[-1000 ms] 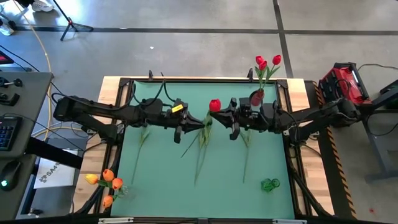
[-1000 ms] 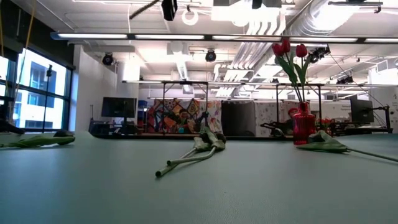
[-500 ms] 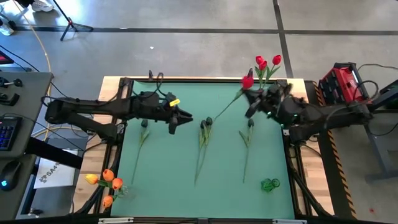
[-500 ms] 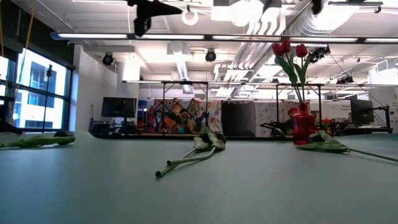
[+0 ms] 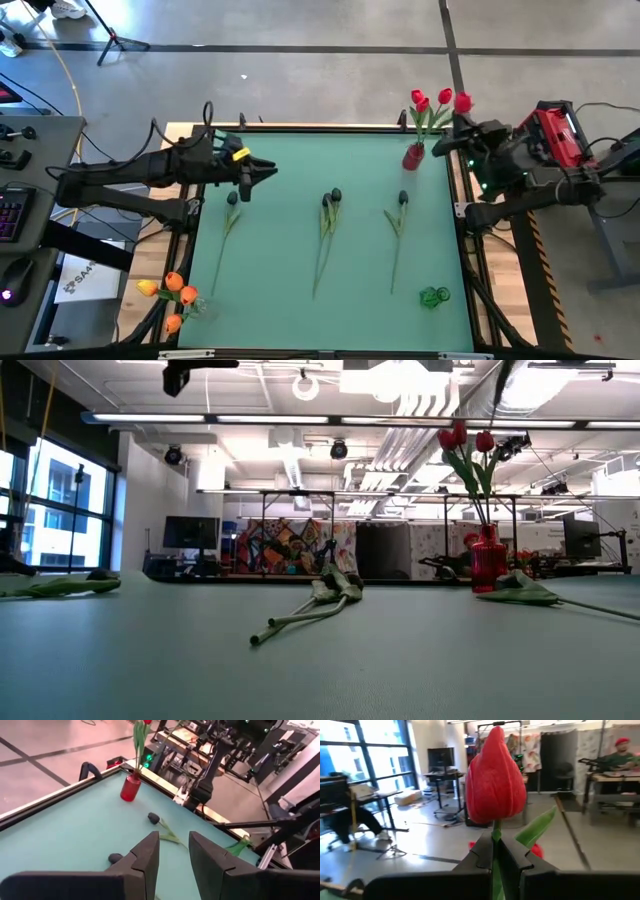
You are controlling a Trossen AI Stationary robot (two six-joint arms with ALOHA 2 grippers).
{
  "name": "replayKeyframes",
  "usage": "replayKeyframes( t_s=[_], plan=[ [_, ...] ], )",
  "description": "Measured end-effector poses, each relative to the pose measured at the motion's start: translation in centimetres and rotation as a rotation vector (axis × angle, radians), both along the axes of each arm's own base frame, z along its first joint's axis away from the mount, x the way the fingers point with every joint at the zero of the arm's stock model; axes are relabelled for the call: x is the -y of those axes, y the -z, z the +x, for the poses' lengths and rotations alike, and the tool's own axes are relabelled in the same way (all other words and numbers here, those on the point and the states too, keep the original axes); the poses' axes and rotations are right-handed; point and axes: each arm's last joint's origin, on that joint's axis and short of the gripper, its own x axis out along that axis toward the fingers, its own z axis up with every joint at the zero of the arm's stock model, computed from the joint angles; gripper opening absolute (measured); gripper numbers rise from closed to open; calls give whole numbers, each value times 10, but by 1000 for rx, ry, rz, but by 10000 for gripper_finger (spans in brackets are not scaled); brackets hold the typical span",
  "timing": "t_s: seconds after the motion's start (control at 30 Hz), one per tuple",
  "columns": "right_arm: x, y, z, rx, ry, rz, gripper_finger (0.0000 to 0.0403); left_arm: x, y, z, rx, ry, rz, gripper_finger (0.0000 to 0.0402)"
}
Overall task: Sort flowers into vase by color
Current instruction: Put the red tulip into the red vase
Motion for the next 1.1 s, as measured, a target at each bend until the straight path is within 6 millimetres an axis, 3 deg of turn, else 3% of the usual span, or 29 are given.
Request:
replayKeyframes(
  t_s=[0.3,0.63,0.87,1.1],
  plan=[
    [4,-7,-22,-38,86,-2,0,-1,1,1,-6,-22,-1,92],
    [12,20,-7,-72,71,35,0,-6,6,8,-26,-50,-24,92],
    [27,25,-7,-91,59,62,0,-6,5,7,-21,-50,-30,92],
    [48,34,10,-156,-21,112,0,-6,7,6,-36,-60,-28,92]
  ],
)
